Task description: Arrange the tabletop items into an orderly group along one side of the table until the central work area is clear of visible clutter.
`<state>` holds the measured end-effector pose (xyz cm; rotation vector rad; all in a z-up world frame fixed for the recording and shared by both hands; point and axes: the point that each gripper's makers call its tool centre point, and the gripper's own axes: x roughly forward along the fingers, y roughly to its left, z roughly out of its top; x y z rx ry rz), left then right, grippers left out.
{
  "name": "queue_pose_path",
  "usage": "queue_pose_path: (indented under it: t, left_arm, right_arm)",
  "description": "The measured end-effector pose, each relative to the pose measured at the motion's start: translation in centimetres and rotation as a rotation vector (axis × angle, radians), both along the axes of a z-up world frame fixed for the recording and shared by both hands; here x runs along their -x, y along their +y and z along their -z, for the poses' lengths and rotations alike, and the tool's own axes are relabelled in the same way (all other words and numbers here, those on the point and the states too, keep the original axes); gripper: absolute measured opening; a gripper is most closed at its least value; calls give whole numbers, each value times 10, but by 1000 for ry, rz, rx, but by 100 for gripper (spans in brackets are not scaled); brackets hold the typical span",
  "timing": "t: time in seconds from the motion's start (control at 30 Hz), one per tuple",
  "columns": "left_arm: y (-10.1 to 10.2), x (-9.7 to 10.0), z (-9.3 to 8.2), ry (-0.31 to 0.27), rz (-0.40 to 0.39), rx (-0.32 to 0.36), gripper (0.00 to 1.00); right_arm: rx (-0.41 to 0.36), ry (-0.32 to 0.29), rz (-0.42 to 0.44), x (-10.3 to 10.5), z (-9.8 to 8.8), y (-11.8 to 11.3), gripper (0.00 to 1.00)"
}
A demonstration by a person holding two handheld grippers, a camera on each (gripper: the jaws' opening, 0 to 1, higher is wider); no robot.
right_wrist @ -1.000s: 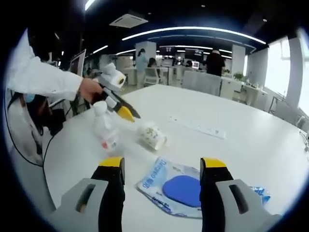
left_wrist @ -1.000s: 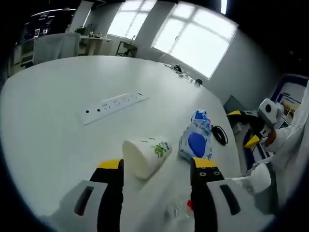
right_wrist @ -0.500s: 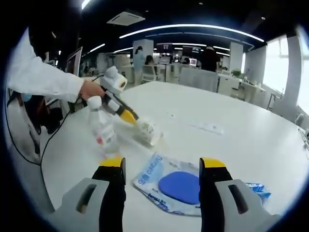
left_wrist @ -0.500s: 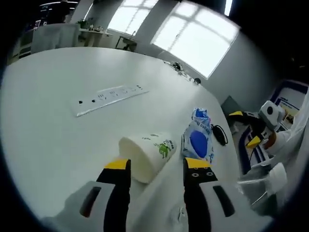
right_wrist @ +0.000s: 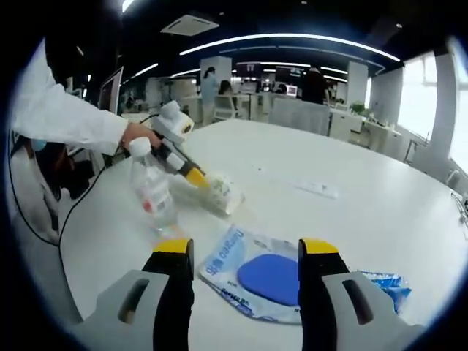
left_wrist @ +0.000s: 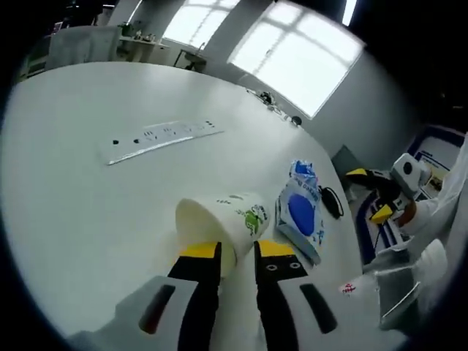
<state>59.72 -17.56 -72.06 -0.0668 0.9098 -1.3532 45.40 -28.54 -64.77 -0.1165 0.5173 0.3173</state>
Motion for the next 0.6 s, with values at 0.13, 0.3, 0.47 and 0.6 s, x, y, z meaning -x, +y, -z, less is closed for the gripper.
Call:
queue_pose_path:
  t: [0.13,0.3,0.47,0.6]
  left_arm:
    - [-1,3,-1,-6,12,6,3]
    - [-1,5,-2,-33,31,3,0]
    - [0,7,-5,-75,64,-10,0]
    - [1,5,-10,-101,74,-18,0]
  right_arm:
    - [-4,1,0,1,2,0,55]
    - [-13,-2,4,2,2,0,53]
    - [-17,-6,4,3,2,1,51]
    - [-24,-12,2,2,0,2,50]
